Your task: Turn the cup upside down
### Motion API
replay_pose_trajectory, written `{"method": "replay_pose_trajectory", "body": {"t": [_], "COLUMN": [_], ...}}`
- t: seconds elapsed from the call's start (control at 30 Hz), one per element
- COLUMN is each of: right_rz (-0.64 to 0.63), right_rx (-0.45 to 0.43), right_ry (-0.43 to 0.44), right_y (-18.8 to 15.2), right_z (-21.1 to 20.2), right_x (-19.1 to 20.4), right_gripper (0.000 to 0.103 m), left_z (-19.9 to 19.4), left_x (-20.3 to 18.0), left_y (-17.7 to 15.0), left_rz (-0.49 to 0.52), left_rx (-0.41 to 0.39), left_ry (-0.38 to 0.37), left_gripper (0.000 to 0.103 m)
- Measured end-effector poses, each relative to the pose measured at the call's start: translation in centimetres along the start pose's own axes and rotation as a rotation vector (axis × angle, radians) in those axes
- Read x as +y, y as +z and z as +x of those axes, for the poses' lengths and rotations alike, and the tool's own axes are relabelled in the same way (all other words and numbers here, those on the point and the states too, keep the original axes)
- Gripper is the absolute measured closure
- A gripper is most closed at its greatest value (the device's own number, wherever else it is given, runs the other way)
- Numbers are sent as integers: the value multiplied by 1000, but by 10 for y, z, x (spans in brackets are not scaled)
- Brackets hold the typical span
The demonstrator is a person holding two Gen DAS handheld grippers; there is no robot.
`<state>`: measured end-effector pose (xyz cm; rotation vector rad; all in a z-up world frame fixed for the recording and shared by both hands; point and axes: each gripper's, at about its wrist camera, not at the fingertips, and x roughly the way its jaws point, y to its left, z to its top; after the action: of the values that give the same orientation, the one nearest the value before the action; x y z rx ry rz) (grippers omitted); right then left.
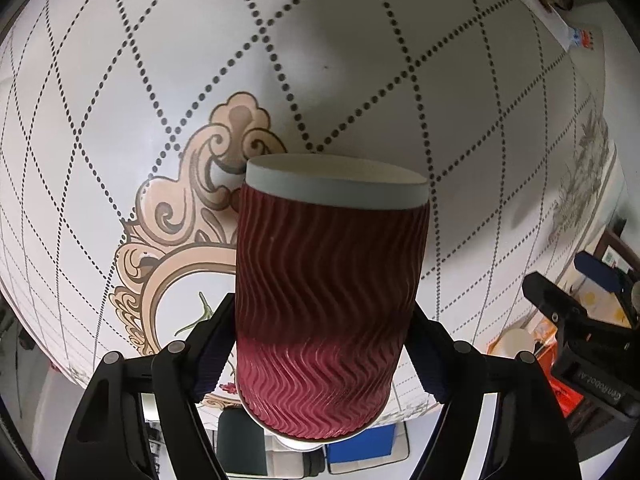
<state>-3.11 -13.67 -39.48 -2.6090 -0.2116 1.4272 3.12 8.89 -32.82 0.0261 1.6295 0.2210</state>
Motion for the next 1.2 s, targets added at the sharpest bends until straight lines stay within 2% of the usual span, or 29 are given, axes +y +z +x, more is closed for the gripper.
{"method": "replay_pose_trajectory", "body": {"t": [0.2,0.47,0.6,0.83,1.2], "right_rz": [89,354,540,1006,1507], "right_rx": [22,58,69,69,48], "right_ry": [29,153,270,516,788], "right_y": [-5,-14,-24,-63,-103], "right_z": [-1,2,7,21,39], "right_x": [-8,-36,-46,-65,-51], "right_gripper": [24,24,24,24,24], "left_z": [-6,-19,-20,-20,-23], "left_x": [-2,-15,-25,-42,-66], "left_y": [1,1,-2,-5,-15], "left_rz": [14,47,62,82,111], "left_rx": [-14,-27,-28,-31,-41], "left_ry": [10,23,26,29,17], "left_gripper": [15,16,16,16,16]}}
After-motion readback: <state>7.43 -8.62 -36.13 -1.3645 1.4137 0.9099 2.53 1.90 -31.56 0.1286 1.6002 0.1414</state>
